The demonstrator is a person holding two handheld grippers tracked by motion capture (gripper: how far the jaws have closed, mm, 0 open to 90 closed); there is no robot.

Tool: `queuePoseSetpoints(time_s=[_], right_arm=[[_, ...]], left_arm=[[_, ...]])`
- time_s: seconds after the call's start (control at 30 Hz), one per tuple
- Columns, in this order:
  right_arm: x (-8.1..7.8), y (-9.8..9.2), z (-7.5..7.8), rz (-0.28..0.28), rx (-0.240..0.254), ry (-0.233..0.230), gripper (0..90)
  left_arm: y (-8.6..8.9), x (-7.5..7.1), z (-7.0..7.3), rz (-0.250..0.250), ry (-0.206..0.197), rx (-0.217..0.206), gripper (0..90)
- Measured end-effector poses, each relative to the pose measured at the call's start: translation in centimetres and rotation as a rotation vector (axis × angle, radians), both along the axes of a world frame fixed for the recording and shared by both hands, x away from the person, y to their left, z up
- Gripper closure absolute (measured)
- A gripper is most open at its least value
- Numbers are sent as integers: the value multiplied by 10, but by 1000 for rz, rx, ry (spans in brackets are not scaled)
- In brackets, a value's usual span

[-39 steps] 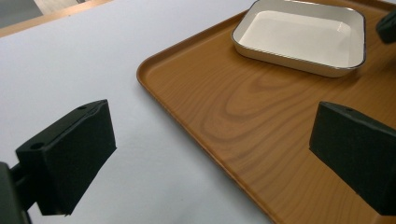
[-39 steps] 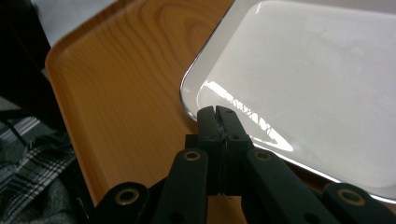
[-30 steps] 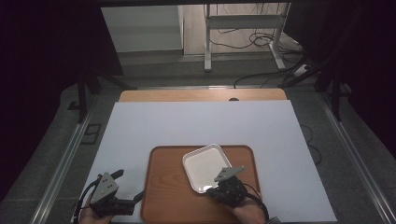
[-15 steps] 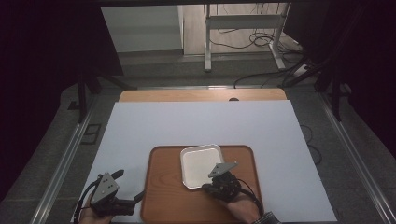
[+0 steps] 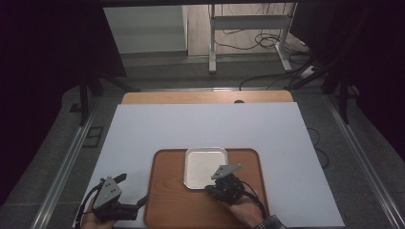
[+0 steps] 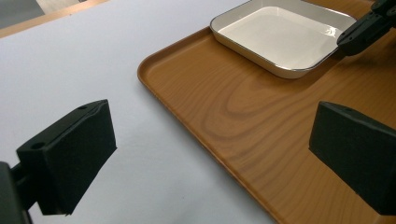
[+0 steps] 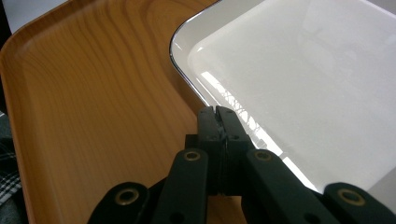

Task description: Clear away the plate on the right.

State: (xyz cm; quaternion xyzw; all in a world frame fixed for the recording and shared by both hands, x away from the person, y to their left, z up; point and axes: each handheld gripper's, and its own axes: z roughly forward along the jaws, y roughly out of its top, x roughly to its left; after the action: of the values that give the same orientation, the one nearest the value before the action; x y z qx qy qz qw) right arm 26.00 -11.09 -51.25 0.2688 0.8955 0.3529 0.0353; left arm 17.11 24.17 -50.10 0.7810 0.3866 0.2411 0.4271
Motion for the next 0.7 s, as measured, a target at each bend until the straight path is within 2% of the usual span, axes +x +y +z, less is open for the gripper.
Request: queuePoseSetpoints(time_s=[0.33,0.7], right_arm=[[-1,1,1,-6,5,23,822],[-2,-1,6,-14,23,17,754]], left_arm=[[0,0,0,0,1,-1,4],[-1,0,0,-7,4,5,11]])
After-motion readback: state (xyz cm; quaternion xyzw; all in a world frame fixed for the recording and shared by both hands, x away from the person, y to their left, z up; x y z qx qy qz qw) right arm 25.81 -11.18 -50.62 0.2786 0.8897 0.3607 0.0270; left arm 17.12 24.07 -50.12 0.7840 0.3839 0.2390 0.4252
